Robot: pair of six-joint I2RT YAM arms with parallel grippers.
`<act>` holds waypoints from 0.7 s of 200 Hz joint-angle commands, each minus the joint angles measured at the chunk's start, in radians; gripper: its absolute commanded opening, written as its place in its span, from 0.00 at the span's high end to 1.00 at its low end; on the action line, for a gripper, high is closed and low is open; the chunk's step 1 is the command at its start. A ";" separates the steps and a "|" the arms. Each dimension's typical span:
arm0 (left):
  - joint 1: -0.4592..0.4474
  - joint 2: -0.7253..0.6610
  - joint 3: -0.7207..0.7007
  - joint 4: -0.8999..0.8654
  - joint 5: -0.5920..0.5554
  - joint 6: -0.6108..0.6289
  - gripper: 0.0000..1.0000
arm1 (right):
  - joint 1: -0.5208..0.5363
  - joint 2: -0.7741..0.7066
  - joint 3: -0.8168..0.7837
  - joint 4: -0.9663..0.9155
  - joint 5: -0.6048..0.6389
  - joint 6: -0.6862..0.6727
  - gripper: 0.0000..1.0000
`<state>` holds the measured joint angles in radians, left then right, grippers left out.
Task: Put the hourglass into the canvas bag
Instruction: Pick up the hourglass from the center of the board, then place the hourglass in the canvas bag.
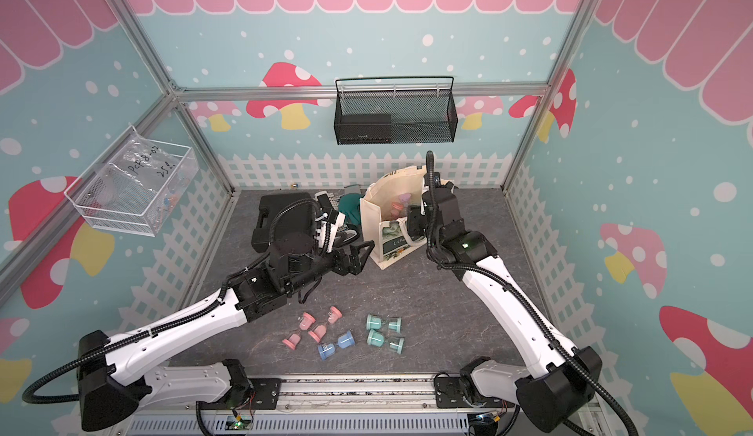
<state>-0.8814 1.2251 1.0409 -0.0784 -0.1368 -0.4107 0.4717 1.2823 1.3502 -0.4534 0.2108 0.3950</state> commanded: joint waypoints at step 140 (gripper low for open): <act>0.090 0.052 0.036 0.031 0.022 0.019 0.01 | 0.004 0.540 0.418 0.026 -0.020 -0.129 0.62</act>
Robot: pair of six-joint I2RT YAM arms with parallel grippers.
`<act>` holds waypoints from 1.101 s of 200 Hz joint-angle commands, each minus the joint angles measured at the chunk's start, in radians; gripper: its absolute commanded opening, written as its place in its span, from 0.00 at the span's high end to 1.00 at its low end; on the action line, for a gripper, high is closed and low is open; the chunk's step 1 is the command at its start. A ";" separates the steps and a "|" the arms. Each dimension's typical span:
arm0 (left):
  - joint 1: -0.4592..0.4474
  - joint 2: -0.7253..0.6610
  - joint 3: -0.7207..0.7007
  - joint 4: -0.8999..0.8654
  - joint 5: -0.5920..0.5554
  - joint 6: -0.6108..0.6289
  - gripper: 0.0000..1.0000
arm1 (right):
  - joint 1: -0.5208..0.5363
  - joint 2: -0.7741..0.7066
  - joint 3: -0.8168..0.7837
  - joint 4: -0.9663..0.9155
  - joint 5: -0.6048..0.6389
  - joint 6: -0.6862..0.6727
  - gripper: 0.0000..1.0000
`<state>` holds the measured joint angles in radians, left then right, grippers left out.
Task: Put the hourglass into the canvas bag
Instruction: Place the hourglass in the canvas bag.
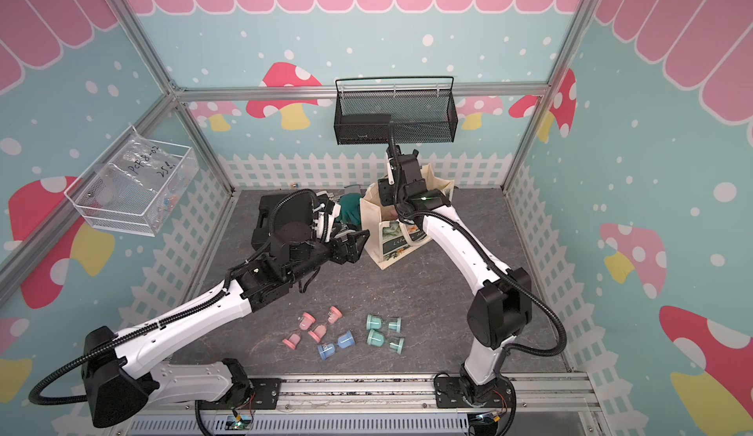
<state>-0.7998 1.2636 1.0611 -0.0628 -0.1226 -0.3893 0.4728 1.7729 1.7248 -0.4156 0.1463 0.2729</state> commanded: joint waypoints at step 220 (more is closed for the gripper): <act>0.019 -0.012 -0.016 0.022 -0.003 0.001 0.01 | -0.034 0.144 -0.016 0.029 0.039 0.019 0.39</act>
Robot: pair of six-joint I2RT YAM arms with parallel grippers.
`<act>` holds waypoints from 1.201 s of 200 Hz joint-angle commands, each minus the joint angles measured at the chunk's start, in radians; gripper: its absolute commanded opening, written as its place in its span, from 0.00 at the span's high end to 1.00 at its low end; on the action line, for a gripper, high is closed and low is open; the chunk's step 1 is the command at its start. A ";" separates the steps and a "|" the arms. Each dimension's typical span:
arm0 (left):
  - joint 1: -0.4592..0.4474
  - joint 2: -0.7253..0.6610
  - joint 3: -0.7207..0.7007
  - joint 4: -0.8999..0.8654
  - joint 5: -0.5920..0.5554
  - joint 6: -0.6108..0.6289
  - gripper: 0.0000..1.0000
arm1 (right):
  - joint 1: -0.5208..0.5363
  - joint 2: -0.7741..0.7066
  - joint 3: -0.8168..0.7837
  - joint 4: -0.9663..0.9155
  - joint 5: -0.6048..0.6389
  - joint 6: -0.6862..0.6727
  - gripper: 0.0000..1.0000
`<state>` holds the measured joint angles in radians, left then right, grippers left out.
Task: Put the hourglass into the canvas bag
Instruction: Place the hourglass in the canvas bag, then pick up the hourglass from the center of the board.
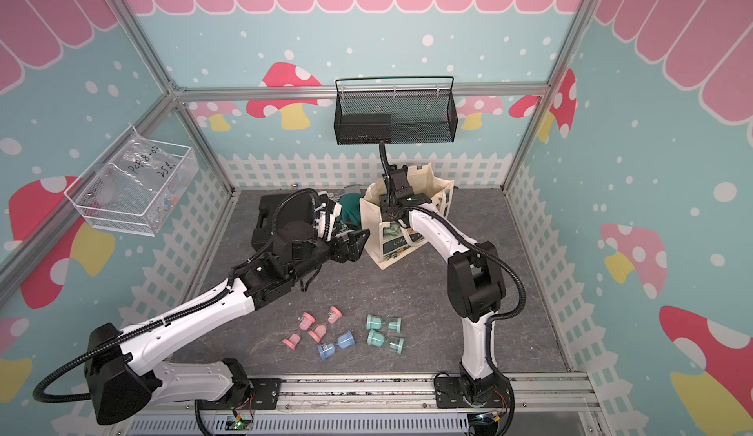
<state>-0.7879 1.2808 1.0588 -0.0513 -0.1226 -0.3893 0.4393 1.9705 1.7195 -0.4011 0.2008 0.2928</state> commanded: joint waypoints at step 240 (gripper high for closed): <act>0.008 -0.254 -0.182 -0.152 0.003 -0.056 0.01 | 0.233 -0.562 -0.410 0.016 -0.256 -0.084 0.26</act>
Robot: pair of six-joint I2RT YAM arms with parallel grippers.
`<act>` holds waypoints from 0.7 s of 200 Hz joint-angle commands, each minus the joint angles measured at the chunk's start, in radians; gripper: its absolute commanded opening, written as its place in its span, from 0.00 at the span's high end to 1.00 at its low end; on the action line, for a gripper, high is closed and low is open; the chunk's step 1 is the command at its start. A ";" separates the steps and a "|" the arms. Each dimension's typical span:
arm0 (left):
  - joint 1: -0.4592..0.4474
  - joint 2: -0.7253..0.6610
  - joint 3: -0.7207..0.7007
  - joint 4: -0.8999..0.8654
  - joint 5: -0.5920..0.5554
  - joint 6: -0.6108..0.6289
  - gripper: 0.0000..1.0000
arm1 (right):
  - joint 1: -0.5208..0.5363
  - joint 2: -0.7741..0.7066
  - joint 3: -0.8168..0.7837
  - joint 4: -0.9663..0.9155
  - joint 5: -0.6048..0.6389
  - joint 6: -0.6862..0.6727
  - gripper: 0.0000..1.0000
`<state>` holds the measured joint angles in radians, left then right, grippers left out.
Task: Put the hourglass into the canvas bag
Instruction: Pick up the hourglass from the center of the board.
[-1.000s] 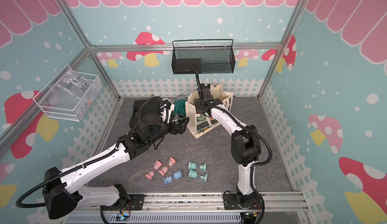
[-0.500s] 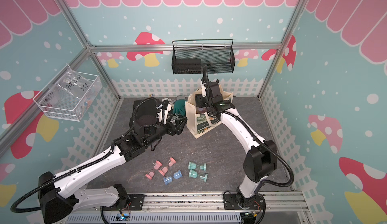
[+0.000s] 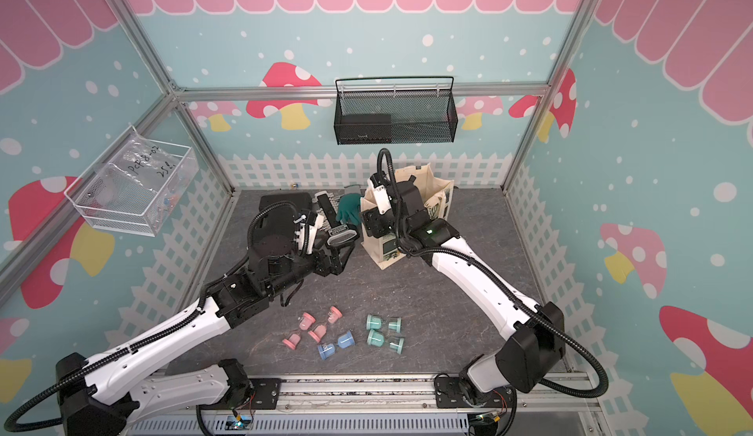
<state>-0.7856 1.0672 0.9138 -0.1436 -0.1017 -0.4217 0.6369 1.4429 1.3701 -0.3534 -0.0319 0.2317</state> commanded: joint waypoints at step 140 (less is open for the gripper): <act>0.006 -0.148 -0.188 -0.147 -0.055 -0.086 0.01 | 0.257 -0.097 -0.461 -0.109 0.003 0.077 0.24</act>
<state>-0.7856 0.9516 0.7521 -0.2695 -0.1211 -0.4744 0.8562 1.3434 0.9417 -0.4286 -0.0494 0.2741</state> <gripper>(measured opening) 0.994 0.763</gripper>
